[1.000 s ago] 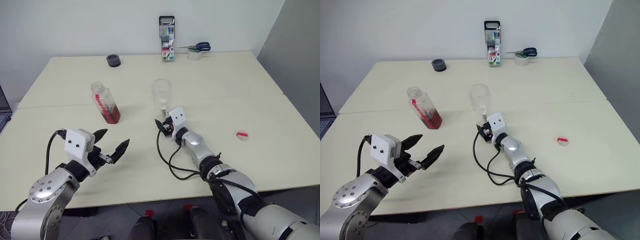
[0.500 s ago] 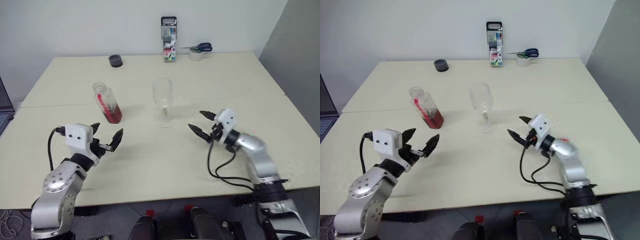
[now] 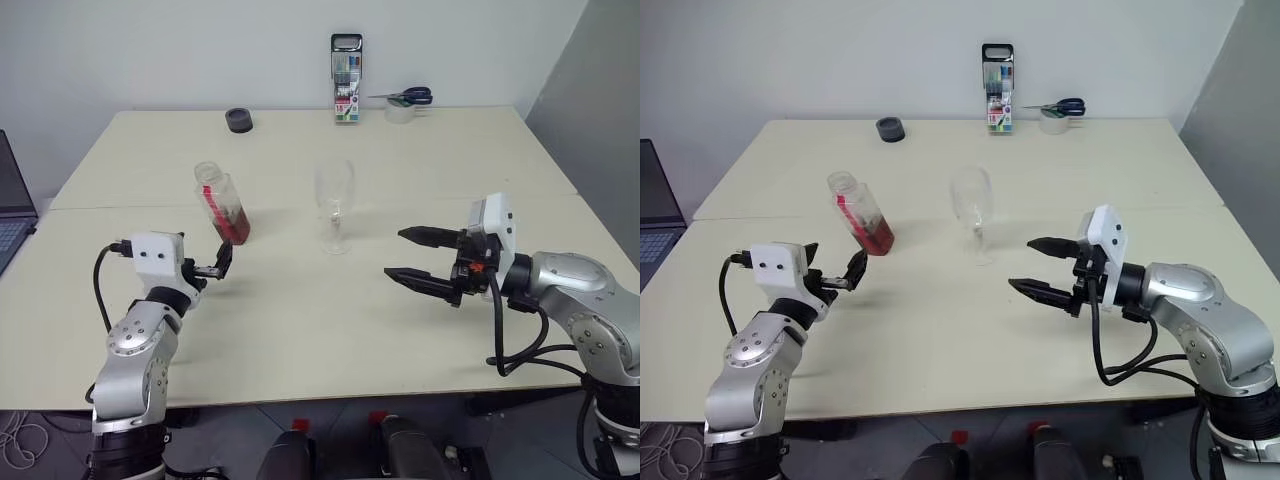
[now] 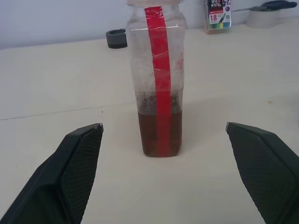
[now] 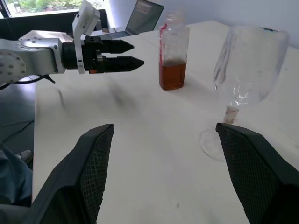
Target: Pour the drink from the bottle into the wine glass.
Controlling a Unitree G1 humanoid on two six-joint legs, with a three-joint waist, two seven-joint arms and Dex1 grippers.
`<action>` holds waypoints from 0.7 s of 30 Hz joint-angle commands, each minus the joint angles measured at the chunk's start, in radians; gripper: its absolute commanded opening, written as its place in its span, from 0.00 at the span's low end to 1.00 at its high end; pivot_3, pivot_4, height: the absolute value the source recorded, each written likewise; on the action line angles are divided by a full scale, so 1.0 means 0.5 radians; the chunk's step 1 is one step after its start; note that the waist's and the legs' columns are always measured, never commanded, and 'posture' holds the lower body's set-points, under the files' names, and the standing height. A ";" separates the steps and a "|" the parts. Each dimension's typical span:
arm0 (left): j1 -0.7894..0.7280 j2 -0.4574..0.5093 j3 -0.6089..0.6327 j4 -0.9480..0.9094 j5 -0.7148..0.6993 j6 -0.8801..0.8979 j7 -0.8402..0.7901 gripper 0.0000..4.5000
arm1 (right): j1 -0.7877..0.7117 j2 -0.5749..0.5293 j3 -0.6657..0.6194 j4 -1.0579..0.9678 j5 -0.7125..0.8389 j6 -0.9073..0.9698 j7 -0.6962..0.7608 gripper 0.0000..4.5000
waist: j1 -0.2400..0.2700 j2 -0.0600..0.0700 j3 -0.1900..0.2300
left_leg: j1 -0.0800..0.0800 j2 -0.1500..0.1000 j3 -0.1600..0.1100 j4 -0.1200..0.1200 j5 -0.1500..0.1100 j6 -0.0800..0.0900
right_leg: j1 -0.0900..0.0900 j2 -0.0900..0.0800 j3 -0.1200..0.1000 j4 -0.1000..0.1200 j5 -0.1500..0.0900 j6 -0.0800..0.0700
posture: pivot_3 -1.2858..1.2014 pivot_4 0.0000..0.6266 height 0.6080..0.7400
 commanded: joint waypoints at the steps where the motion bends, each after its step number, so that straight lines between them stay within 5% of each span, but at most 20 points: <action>1: -0.085 0.050 0.030 0.065 0.025 -0.077 -0.022 1.00 | -0.025 0.012 -0.061 -0.130 0.091 0.059 -0.104 0.83 | 0.002 0.000 0.000 | 0.000 0.000 0.000 0.000 0.000 0.000 | 0.000 0.000 0.000 0.000 0.000 0.000 | 0.52 0.24 1.00; 21: -0.629 0.155 -0.064 0.885 0.116 -0.390 -0.287 1.00 | -0.051 0.002 -0.094 -0.240 0.255 0.186 -0.368 0.83 | 0.001 0.000 0.000 | -0.001 -0.001 0.000 0.000 0.000 -0.001 | -0.001 0.000 -0.001 0.000 0.000 0.000 | 0.52 0.24 1.00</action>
